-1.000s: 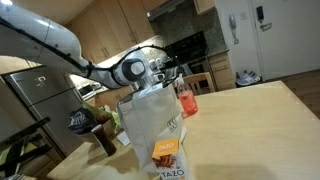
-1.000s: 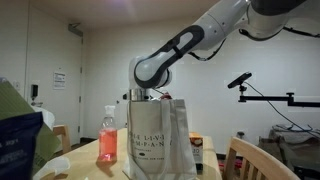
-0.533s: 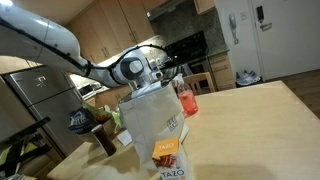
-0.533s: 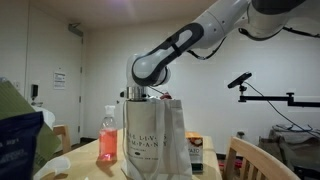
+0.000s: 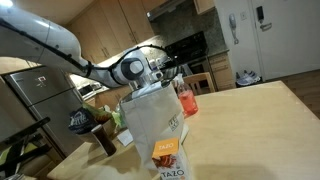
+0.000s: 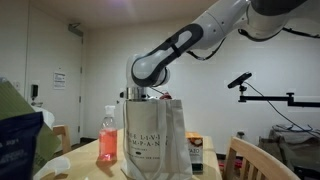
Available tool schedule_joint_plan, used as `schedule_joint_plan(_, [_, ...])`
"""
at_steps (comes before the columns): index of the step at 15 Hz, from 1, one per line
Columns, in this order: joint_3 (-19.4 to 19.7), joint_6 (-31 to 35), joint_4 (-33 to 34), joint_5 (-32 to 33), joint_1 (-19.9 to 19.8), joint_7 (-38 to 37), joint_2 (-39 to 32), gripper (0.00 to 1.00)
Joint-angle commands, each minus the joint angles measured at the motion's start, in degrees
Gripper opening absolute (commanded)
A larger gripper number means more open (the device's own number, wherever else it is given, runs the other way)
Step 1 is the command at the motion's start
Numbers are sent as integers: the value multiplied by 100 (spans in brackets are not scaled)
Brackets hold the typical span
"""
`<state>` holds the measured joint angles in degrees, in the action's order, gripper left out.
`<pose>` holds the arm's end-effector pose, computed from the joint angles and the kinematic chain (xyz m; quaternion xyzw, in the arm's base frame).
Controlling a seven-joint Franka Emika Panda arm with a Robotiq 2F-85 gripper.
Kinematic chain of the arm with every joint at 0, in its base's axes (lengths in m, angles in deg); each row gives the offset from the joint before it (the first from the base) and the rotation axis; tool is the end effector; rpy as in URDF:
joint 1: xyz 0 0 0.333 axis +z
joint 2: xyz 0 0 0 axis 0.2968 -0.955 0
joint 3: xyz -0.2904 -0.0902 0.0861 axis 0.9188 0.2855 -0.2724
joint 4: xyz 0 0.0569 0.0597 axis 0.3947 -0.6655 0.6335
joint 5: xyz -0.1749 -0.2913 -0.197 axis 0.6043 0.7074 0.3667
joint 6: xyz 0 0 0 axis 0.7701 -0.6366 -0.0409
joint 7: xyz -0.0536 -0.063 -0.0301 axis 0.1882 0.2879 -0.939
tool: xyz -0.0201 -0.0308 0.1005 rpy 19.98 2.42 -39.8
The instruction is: Unpack the objects from the carrier bag to the table
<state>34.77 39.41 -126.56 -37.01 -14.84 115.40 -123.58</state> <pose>0.7344 0.0913 0.2076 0.9473 0.3198 0.0078 0.0175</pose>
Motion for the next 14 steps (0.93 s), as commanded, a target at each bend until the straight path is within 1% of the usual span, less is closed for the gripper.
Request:
schedule_joint_plan(1, [35, 86, 112, 134, 94, 25, -72, 1])
schedule_joint_plan(4, [20, 171, -16, 219, 189, 31, 70, 2])
schedule_joint_plan(8, [-34, 533, -336, 336, 282, 29, 363, 2])
schedule_joint_plan(14, [-81, 968, -736, 303, 270, 17, 731, 2])
